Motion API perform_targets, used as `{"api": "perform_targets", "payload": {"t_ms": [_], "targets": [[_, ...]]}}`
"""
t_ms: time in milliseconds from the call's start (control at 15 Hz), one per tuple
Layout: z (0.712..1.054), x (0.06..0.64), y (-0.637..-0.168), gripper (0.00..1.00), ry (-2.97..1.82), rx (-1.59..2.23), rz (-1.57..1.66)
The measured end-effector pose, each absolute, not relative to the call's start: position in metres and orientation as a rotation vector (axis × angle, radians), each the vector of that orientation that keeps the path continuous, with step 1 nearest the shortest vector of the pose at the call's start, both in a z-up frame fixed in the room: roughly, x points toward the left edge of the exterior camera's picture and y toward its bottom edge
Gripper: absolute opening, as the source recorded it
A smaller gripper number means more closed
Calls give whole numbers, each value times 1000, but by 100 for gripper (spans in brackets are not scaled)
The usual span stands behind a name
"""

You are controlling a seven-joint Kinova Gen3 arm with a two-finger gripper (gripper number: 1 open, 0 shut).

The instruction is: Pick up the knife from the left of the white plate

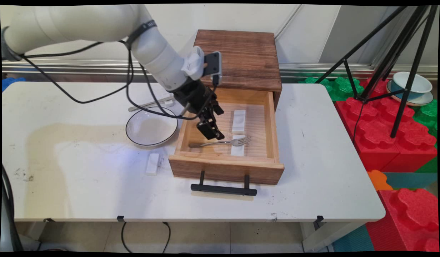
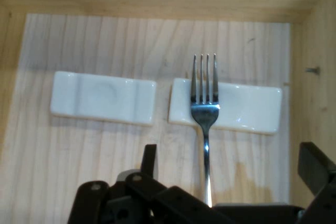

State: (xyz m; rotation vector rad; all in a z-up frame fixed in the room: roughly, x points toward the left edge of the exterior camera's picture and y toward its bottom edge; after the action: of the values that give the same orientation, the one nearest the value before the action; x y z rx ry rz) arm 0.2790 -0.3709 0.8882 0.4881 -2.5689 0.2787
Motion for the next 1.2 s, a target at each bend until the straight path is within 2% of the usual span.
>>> {"api": "perform_targets", "payload": {"t_ms": [733,1200], "targets": [[943,325,-327,100,-2557,500,274],[967,362,-301,100,-2574,534,262]]}}
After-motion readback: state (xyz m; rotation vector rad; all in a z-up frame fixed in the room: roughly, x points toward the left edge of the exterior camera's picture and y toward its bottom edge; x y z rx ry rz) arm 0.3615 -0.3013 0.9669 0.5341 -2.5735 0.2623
